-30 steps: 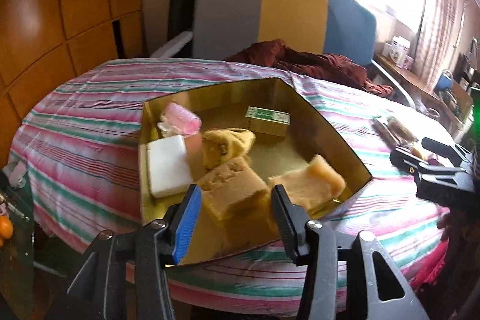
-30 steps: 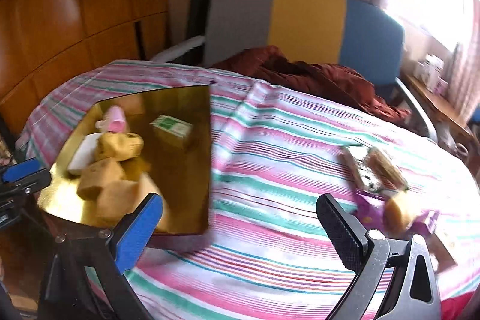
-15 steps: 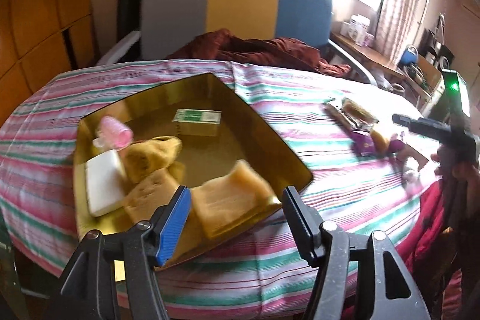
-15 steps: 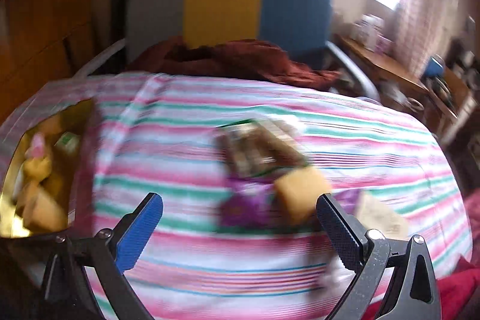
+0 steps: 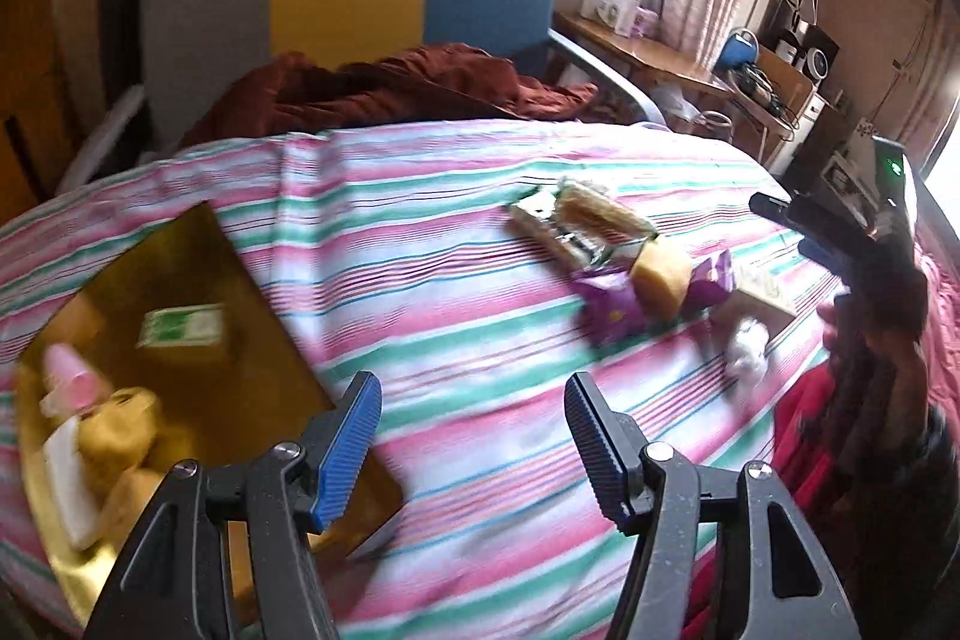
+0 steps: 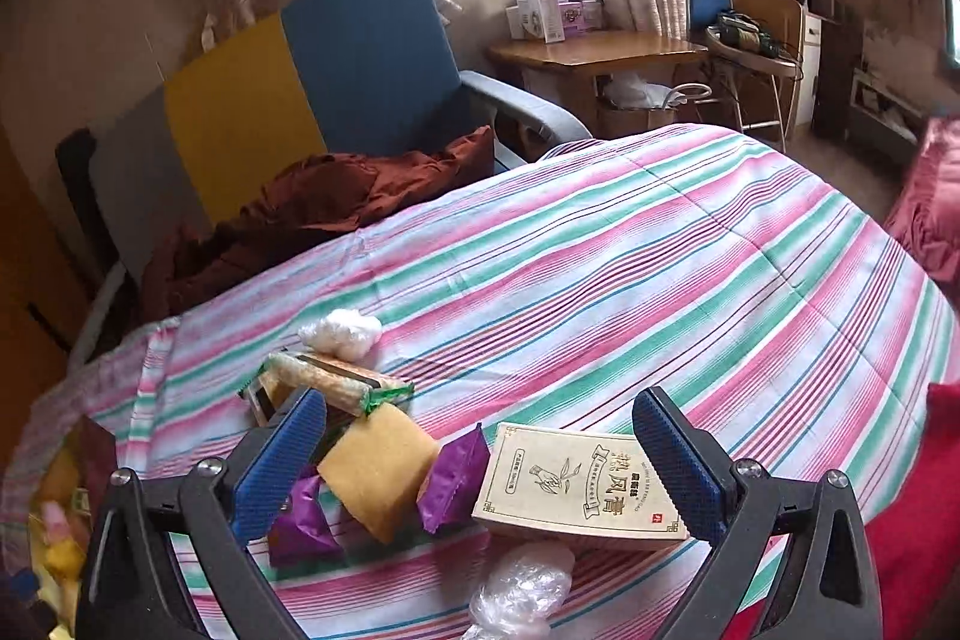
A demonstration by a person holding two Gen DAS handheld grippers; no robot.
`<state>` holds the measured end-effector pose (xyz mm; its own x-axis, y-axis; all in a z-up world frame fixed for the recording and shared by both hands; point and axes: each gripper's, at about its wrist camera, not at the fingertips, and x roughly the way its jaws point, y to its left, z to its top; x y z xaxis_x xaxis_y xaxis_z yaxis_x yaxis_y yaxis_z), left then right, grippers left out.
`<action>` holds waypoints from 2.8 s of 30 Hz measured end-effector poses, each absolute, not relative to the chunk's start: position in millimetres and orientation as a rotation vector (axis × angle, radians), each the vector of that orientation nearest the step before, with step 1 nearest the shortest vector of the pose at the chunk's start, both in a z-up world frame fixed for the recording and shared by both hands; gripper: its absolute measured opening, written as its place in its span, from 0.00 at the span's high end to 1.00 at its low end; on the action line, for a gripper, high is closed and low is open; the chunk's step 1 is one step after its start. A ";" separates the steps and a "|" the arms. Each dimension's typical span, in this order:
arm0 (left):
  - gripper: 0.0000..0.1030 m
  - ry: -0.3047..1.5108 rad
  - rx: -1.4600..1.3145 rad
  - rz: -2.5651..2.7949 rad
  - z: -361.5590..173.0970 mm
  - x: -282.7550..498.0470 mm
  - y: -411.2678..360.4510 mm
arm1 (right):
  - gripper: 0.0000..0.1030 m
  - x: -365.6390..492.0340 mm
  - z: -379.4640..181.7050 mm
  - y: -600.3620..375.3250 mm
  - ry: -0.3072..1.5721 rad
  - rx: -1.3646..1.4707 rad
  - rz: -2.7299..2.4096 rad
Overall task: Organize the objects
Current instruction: 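Withdraw both tools from the tray toward the snack pile, then grasp the green-edged cracker packet with the left tool, then grasp the plastic-wrapped white ball with the right tool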
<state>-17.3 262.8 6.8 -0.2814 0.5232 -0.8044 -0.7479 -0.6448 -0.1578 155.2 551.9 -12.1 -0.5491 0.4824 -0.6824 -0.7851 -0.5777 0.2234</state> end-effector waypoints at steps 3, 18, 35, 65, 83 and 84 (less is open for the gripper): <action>0.38 0.336 -1.169 1.957 -3.2 -27.8 298.6 | 0.00 153.0 -12.1 549.7 0.679 -0.736 2.175; 0.37 0.377 -1.368 1.868 -73.2 -80.1 446.2 | 0.00 150.1 -19.8 553.2 0.800 -0.762 2.254; 0.43 0.561 -1.283 1.922 -106.6 -93.5 490.3 | 0.00 147.9 -23.1 554.1 0.847 -0.793 2.283; 0.56 0.335 -1.250 1.964 -102.6 -40.2 334.8 | 0.00 73.6 -30.5 562.3 0.821 -1.050 2.298; 0.56 0.254 -1.256 1.931 -102.6 -45.7 326.9 | 0.44 -44.3 -97.6 626.5 0.950 -1.304 2.058; 0.56 0.258 -1.252 1.932 -102.5 -45.2 326.7 | 0.45 -43.7 -96.2 624.4 0.932 -1.296 2.070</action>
<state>-45.2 326.7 -102.5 -0.1887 0.5114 -0.8384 -0.7137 -0.6578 -0.2406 -43.7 624.4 -96.2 -0.4056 0.0689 -0.9114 -0.7283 -0.6269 0.2767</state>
